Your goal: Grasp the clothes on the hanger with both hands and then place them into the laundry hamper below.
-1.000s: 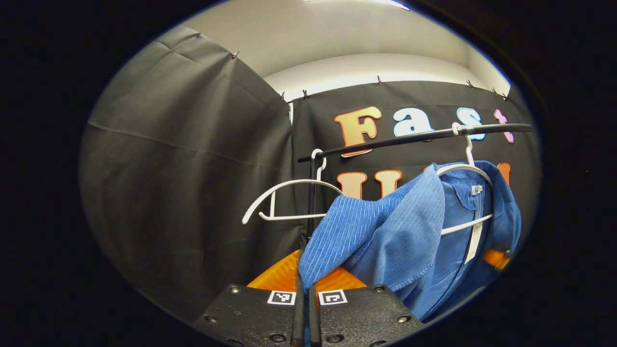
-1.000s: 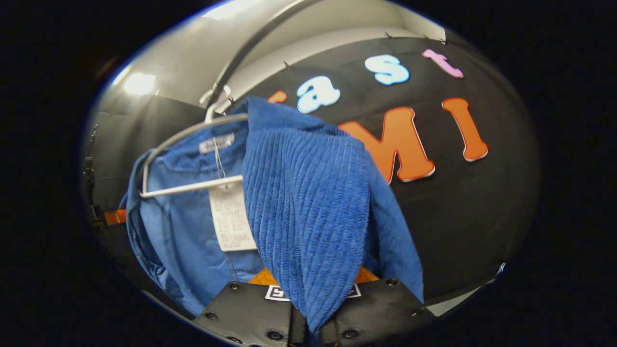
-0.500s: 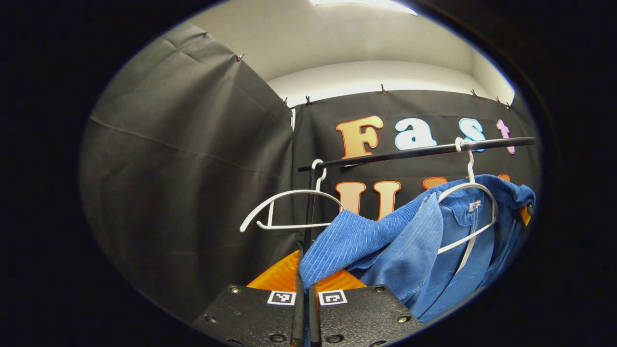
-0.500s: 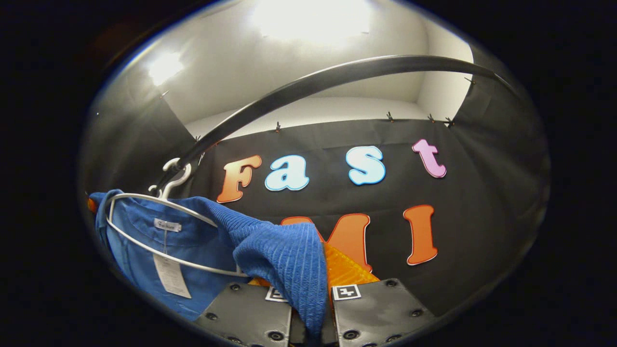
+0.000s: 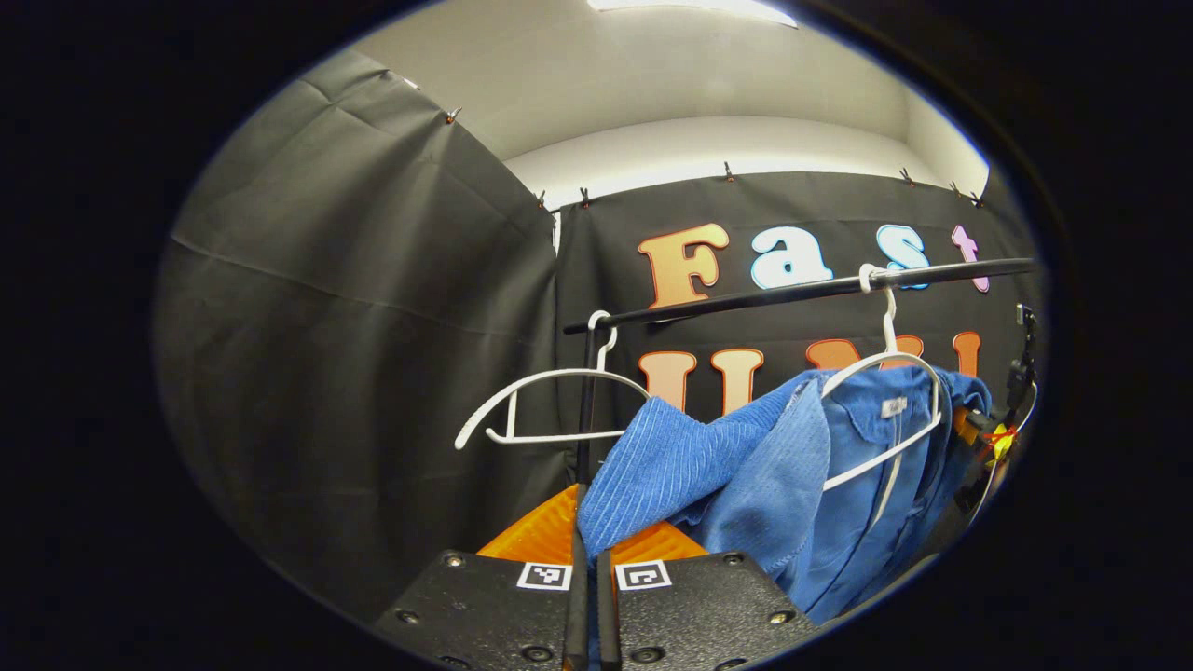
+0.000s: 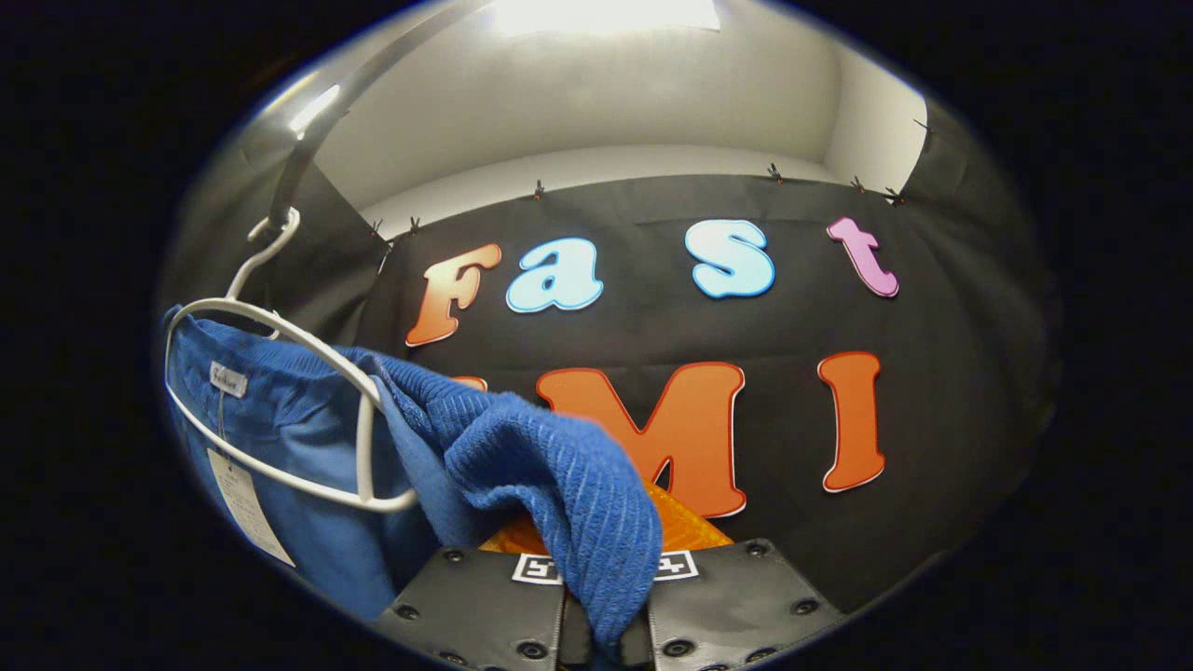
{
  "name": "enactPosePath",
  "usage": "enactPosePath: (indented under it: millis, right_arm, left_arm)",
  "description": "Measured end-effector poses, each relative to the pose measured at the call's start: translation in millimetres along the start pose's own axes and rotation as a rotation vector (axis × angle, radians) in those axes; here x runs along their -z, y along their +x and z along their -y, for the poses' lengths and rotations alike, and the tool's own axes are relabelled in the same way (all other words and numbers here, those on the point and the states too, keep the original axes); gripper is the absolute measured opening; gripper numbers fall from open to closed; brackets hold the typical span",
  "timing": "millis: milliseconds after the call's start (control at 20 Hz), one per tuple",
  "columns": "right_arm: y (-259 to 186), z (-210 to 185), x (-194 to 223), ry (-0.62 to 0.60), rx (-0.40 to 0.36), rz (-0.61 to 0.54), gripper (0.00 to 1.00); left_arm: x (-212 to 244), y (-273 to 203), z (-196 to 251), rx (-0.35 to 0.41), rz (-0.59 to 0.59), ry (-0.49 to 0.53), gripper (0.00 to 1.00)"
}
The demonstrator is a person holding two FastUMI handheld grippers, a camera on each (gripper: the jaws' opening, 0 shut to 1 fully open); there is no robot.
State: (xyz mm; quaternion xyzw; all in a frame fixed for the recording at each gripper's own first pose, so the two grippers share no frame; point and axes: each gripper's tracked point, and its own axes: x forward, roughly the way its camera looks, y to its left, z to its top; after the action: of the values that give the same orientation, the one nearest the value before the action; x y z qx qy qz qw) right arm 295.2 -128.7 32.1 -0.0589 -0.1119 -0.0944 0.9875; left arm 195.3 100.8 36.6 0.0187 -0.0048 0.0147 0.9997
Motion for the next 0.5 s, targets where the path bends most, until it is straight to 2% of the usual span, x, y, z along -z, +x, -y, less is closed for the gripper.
enactPosePath:
  millis: [150,350,500]
  right_arm:
    - [-9,-2,-6,0.017,0.015,0.001,0.22]
    - [-32,7,-18,0.036,0.062,-0.012,0.22]
    - [-44,21,-40,0.130,0.113,-0.008,0.22]
  left_arm:
    - [3,1,0,0.019,0.013,-0.018,0.04]
    - [5,8,2,0.123,0.021,-0.042,0.04]
    - [1,39,-15,0.159,0.013,-0.156,0.05]
